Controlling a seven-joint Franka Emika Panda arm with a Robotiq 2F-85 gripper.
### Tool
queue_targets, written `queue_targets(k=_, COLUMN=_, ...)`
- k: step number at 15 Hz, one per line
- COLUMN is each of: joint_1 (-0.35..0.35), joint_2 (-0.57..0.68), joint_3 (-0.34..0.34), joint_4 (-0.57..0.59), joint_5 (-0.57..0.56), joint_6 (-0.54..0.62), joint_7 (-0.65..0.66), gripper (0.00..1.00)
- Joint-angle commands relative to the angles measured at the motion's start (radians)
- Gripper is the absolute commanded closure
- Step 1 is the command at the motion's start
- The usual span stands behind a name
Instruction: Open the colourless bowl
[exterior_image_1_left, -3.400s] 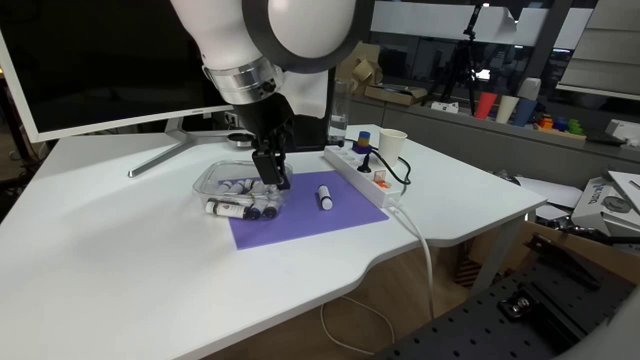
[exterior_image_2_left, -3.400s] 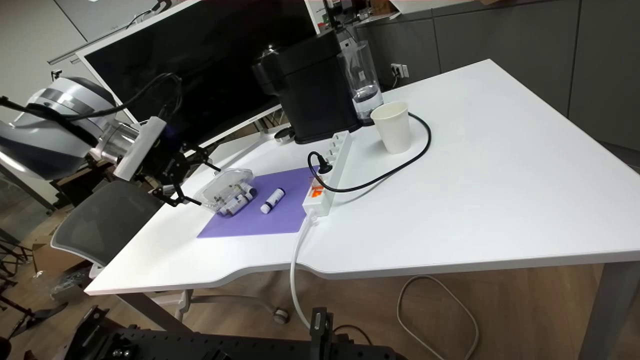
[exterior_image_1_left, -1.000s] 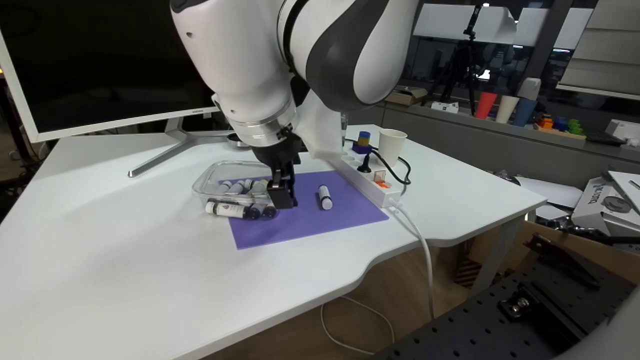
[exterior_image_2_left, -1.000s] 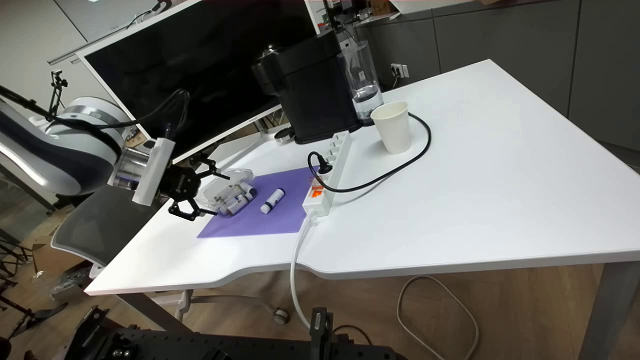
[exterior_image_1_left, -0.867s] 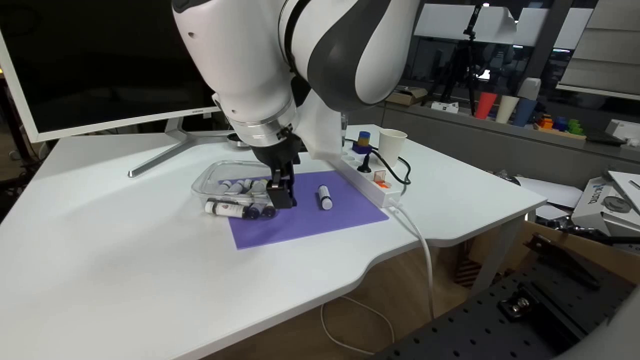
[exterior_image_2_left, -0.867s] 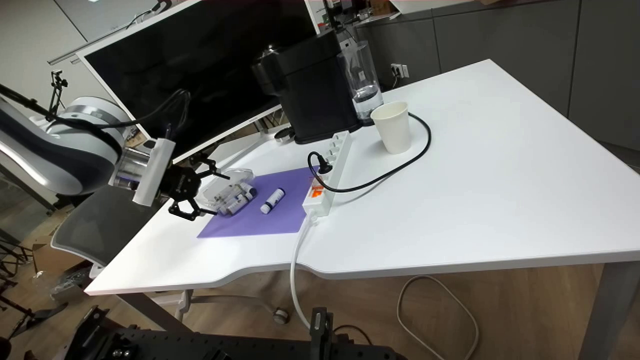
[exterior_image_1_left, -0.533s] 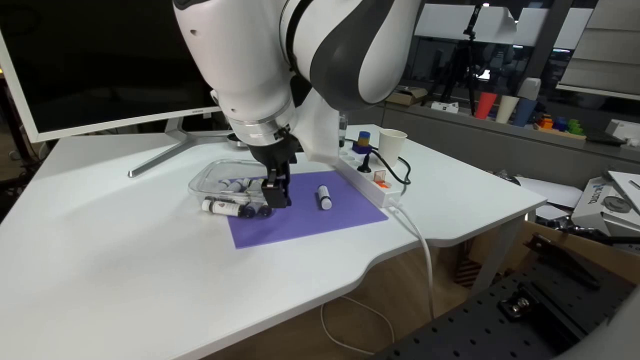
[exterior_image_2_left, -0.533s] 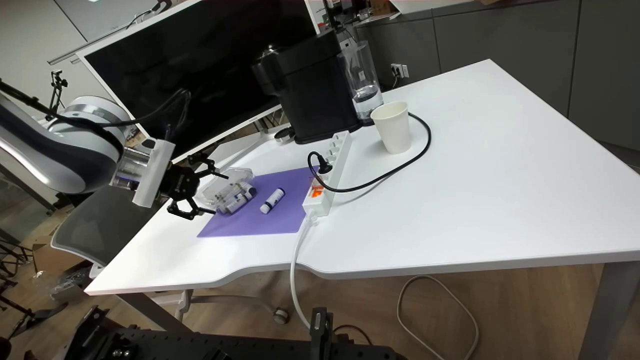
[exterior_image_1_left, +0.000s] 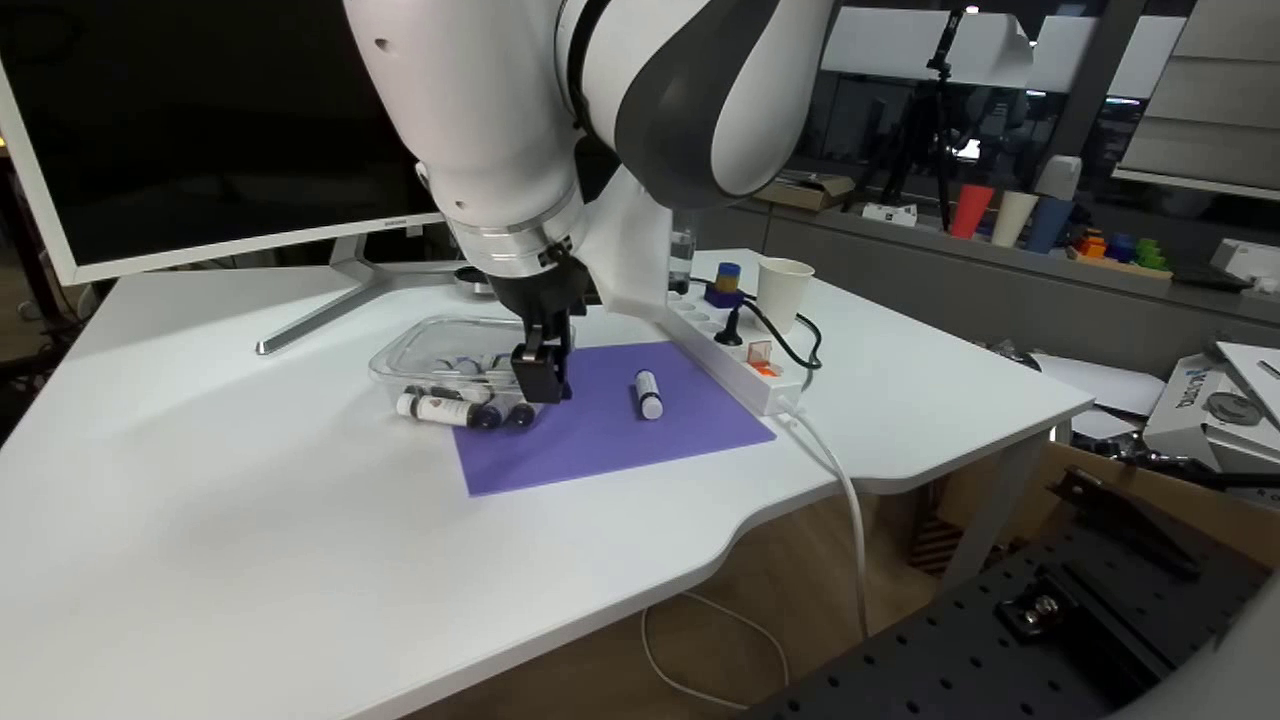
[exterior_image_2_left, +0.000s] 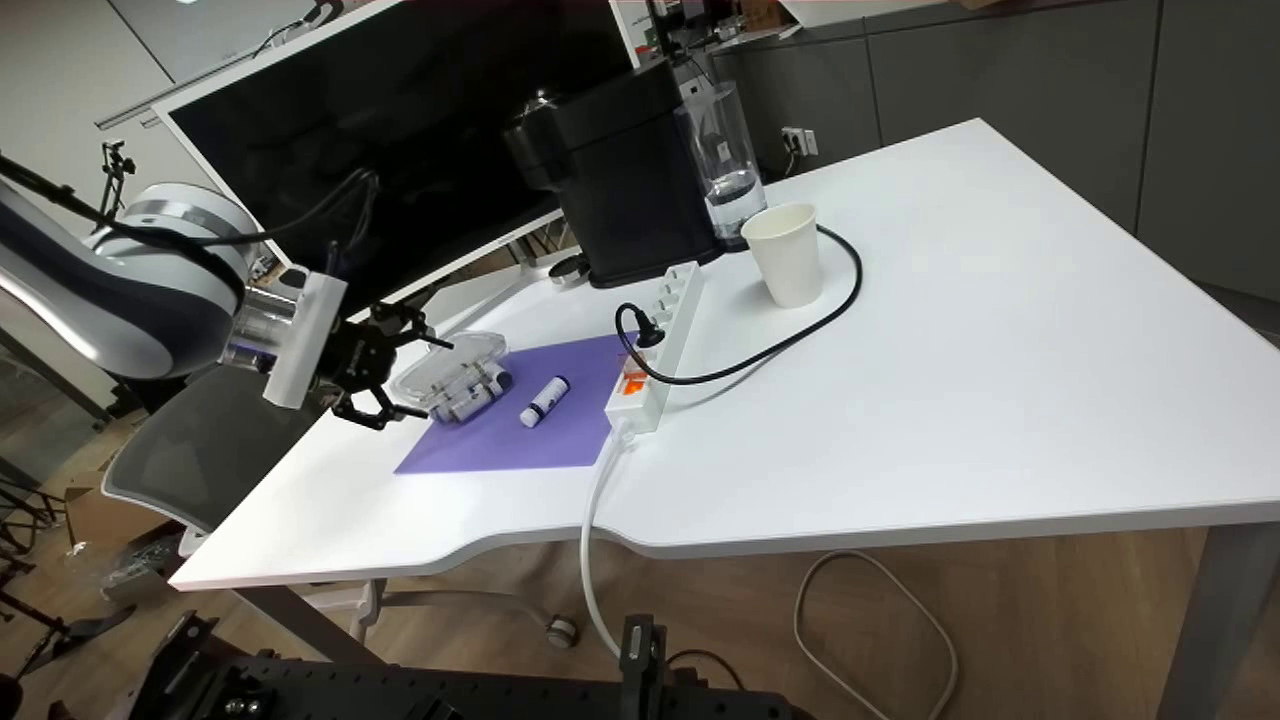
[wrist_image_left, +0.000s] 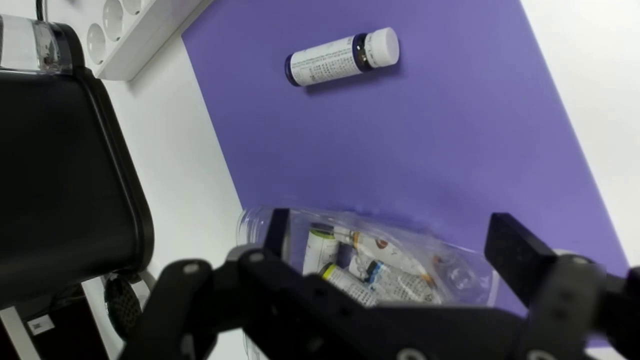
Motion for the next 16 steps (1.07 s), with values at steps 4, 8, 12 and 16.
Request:
queue_targets(k=4, joint_1=-0.004, joint_2=-0.044, joint_3=0.001, joint_4=-0.006, joint_5=0.015, joint_6=0.008, joint_7=0.014, gripper=0.00)
queue_targets(k=8, joint_1=-0.001, joint_2=-0.047, joint_3=-0.001, joint_4=0.000, joint_5=-0.005, joint_6=0.005, joint_7=0.031, gripper=0.00)
queue_targets(k=12, joint_1=-0.003, joint_2=-0.042, joint_3=-0.002, joint_4=0.023, joint_5=-0.013, joint_6=0.014, joint_7=0.097, gripper=0.00)
queue_targets(k=16, joint_1=-0.009, joint_2=-0.037, joint_3=-0.003, joint_4=0.053, joint_5=-0.001, joint_6=0.045, joint_7=0.212, gripper=0.00)
